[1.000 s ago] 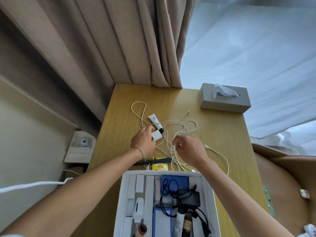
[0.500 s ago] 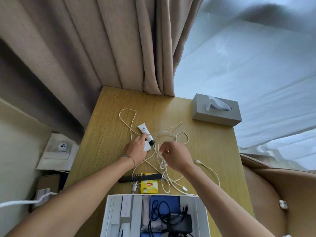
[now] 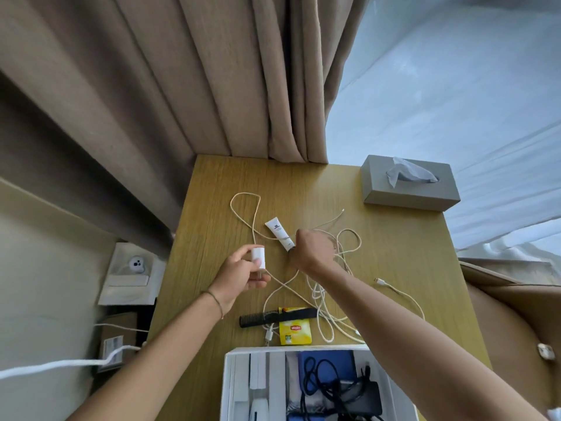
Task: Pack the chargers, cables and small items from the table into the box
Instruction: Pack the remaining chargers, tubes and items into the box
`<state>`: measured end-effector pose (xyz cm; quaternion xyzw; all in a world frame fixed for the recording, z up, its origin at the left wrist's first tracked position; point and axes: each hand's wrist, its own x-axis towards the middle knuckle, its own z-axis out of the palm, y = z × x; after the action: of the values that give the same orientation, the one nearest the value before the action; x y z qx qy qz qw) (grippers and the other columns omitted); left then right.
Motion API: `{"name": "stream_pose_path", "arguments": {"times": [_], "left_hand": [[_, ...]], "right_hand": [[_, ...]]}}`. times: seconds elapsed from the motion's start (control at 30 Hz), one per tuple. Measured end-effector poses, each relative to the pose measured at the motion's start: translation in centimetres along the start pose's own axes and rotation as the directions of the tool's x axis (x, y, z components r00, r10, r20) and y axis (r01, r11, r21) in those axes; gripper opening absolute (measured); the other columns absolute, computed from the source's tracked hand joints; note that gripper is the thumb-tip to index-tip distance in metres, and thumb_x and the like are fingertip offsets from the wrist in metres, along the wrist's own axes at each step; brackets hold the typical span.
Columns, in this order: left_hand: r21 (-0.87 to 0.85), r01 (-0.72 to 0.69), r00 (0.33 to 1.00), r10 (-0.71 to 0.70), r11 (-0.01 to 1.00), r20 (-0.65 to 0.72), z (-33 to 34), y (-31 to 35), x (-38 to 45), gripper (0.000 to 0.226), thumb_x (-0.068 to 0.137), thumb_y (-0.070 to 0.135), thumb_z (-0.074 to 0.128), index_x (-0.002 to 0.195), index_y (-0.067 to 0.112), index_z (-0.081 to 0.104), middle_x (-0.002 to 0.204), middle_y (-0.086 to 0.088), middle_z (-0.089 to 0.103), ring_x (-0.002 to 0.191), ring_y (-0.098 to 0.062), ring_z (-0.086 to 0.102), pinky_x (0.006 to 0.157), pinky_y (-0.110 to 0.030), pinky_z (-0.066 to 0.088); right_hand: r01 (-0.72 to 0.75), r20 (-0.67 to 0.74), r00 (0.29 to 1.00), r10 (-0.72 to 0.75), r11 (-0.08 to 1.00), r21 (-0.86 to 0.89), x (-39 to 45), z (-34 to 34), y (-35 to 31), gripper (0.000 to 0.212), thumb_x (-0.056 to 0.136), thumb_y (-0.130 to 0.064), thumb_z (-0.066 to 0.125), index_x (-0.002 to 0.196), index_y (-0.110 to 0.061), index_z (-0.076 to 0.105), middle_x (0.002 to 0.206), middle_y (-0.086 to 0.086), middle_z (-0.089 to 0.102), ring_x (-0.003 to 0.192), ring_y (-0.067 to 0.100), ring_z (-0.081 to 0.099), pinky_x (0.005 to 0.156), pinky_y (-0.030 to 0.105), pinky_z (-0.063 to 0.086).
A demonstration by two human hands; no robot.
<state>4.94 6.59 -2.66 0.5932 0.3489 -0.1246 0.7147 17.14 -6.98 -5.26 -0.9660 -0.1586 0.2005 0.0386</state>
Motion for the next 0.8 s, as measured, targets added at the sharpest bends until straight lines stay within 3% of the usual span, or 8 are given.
{"name": "stream_pose_path", "arguments": {"times": [0.2, 0.4, 0.47, 0.53, 0.67, 0.73, 0.8], "left_hand": [[-0.131, 0.038, 0.999, -0.034, 0.991, 0.032, -1.2, 0.4, -3.3, 0.025, 0.101, 0.007, 0.049, 0.123, 0.012, 0.06, 0.101, -0.023, 0.063, 0.082, -0.031, 0.065, 0.072, -0.037, 0.053], [-0.093, 0.03, 0.999, -0.029, 0.995, 0.016, -1.7, 0.4, -4.8, 0.021, 0.101, 0.011, 0.05, 0.119, 0.01, 0.061, 0.091, -0.016, 0.065, 0.073, -0.025, 0.063, 0.064, -0.031, 0.048], [-0.06, 0.023, 1.0, -0.023, 0.998, 0.01, -1.7, 0.4, -5.2, 0.018, 0.101, 0.013, 0.05, 0.115, 0.011, 0.062, 0.089, -0.015, 0.065, 0.071, -0.023, 0.062, 0.063, -0.03, 0.047], [-0.053, 0.02, 1.0, -0.02, 0.998, 0.002, -1.7, 0.6, -5.8, 0.016, 0.101, 0.015, 0.05, 0.111, 0.011, 0.063, 0.087, -0.013, 0.064, 0.07, -0.022, 0.061, 0.062, -0.03, 0.046], [-0.043, -0.003, 1.0, 0.003, 0.999, -0.002, -1.6, 1.1, -6.9, 0.018, 0.102, 0.02, 0.049, 0.109, 0.009, 0.062, 0.086, -0.012, 0.061, 0.063, -0.02, 0.058, 0.057, -0.028, 0.044], [-0.02, -0.014, 1.0, 0.014, 1.0, 0.002, -1.5, 0.9, -7.5, 0.025, 0.103, 0.025, 0.048, 0.113, 0.006, 0.06, 0.087, -0.013, 0.059, 0.06, -0.018, 0.056, 0.055, -0.028, 0.042], [0.013, -0.015, 1.0, 0.015, 1.0, 0.008, -1.3, 0.6, -8.2, 0.032, 0.102, 0.031, 0.047, 0.115, 0.005, 0.06, 0.084, -0.01, 0.057, 0.059, -0.017, 0.054, 0.054, -0.027, 0.042]], "right_hand": [[0.016, 0.004, 1.0, -0.015, 0.993, -0.121, 1.8, 1.0, -1.1, 0.012, 0.095, -0.021, 0.059, 0.085, -0.021, 0.052, 0.061, -0.003, 0.045, 0.05, 0.014, 0.041, 0.042, 0.028, 0.026], [-0.023, 0.041, 0.999, 0.028, 0.992, -0.127, 2.2, 1.5, -1.9, 0.007, 0.094, -0.021, 0.06, 0.095, -0.016, 0.064, 0.064, -0.002, 0.049, 0.054, 0.014, 0.047, 0.045, 0.028, 0.034], [-0.066, 0.091, 0.993, 0.069, 0.997, -0.032, 2.2, 1.3, -2.0, 0.014, 0.093, -0.03, 0.064, 0.092, -0.015, 0.064, 0.067, -0.002, 0.053, 0.057, 0.015, 0.052, 0.047, 0.027, 0.038], [-0.141, 0.177, 0.978, 0.111, 0.975, 0.169, 2.0, 0.9, -2.0, 0.027, 0.089, -0.04, 0.068, 0.088, -0.014, 0.064, 0.072, -0.002, 0.061, 0.056, 0.012, 0.054, 0.044, 0.024, 0.037], [-0.263, 0.337, 0.938, 0.078, 0.791, 0.552, 0.2, -0.8, -1.2, 0.033, 0.084, -0.043, 0.073, 0.082, -0.011, 0.07, 0.062, -0.002, 0.057, 0.042, 0.007, 0.045, 0.038, 0.017, 0.033], [-0.301, 0.364, 0.93, 0.058, 0.689, 0.659, -1.6, -1.9, -0.7, 0.033, 0.083, -0.043, 0.074, 0.073, -0.012, 0.068, 0.051, -0.005, 0.05, 0.03, 0.005, 0.037, 0.035, 0.012, 0.03], [-0.328, 0.387, 0.921, 0.037, 0.606, 0.724, -3.5, -3.0, -0.3, 0.033, 0.083, -0.042, 0.074, 0.077, -0.011, 0.067, 0.053, -0.003, 0.049, 0.033, 0.008, 0.036, 0.038, 0.015, 0.029]]}}
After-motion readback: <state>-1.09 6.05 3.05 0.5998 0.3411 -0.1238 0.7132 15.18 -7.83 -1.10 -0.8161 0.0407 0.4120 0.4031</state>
